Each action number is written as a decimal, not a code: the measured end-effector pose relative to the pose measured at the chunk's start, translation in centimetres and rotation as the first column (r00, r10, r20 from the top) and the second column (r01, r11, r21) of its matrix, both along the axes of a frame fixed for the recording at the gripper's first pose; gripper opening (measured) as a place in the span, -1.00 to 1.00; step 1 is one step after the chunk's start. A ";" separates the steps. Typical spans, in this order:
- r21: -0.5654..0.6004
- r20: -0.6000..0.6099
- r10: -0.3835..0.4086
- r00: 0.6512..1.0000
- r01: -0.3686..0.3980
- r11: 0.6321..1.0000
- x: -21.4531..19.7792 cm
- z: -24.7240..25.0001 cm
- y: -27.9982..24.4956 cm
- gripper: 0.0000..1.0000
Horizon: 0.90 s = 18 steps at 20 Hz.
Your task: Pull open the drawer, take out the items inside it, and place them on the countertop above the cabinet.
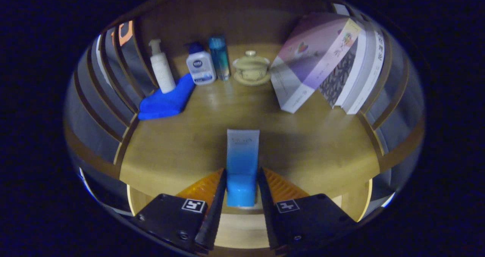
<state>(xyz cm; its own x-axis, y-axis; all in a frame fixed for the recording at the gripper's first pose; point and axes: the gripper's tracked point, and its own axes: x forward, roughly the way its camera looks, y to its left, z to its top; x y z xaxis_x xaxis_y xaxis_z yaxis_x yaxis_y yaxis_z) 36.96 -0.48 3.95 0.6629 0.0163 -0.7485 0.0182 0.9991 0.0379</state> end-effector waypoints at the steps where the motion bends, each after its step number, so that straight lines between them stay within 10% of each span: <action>1: 0.003 0.039 0.004 0.999 -0.004 1.000 -0.1 0.9 0.3 0.31; 9: 0.028 0.384 0.019 0.923 -0.032 0.999 -6.4 7.6 0.4 0.60; 18: -0.044 0.693 0.023 0.721 0.010 0.999 -16.9 9.4 -2.3 1.00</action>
<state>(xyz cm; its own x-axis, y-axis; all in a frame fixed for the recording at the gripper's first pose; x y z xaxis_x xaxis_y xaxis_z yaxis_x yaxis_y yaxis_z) 20.08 -2.73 13.36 0.9968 0.0029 -0.0802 -0.0032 1.0000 -0.0037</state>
